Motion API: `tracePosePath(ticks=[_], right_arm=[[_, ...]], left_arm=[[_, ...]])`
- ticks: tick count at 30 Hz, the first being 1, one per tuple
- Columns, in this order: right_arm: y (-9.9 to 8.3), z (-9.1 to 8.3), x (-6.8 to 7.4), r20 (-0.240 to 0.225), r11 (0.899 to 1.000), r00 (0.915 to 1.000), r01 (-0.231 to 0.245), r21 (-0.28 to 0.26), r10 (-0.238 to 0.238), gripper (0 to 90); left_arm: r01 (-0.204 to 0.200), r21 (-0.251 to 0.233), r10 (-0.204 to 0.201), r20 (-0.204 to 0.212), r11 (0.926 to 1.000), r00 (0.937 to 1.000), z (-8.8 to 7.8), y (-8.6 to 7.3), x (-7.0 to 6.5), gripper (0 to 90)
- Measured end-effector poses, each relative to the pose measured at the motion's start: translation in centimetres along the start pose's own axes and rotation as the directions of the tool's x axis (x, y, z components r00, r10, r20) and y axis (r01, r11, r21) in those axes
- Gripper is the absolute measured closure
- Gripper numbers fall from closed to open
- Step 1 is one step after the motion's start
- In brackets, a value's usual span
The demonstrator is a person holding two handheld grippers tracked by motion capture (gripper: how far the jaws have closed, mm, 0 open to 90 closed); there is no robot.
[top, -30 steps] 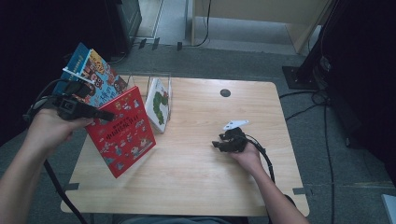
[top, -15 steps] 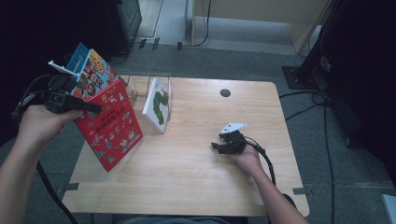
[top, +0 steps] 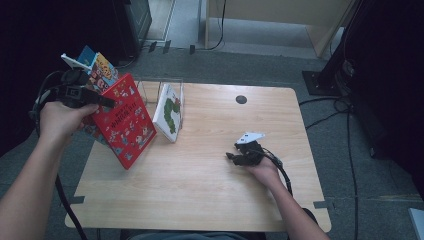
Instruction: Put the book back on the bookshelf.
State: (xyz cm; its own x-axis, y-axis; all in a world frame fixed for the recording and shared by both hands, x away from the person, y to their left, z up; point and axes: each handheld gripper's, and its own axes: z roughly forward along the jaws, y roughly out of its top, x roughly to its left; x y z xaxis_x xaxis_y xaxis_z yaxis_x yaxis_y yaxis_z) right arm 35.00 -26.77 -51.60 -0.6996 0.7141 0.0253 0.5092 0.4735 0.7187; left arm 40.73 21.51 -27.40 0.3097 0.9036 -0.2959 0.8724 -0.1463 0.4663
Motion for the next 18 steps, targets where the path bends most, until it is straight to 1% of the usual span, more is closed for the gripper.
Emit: tracePosePath(ticks=[3,7,9,12,18], right_arm=[[0.0,0.0,0.0,-0.001,1.000,1.0000,-0.001,-0.002,0.001,44.0],[-0.1,0.0,0.0,-0.001,1.000,1.0000,-0.001,-0.005,0.001,43.9],[-0.1,0.0,0.0,0.000,1.000,1.0000,-0.005,-0.005,0.005,43.9],[-0.1,0.0,0.0,0.001,1.000,1.0000,-0.005,-0.008,0.005,44.0],[-0.2,0.0,0.0,0.000,1.000,1.0000,-0.003,-0.014,0.003,44.0]], left_arm=[[0.004,-0.016,-0.005,-0.021,0.9999,0.9998,0.3,0.7,0.0,80.1],[0.023,-0.027,-0.024,-0.020,0.9994,0.9995,0.9,1.4,0.1,80.1],[0.025,-0.027,-0.025,-0.022,0.9993,0.9994,1.2,1.8,0.1,80.1],[0.032,-0.035,-0.033,-0.034,0.9989,0.9989,1.6,2.3,0.2,80.1],[0.038,-0.089,-0.044,-0.067,0.9953,0.9968,2.7,2.9,0.4,80.1]])
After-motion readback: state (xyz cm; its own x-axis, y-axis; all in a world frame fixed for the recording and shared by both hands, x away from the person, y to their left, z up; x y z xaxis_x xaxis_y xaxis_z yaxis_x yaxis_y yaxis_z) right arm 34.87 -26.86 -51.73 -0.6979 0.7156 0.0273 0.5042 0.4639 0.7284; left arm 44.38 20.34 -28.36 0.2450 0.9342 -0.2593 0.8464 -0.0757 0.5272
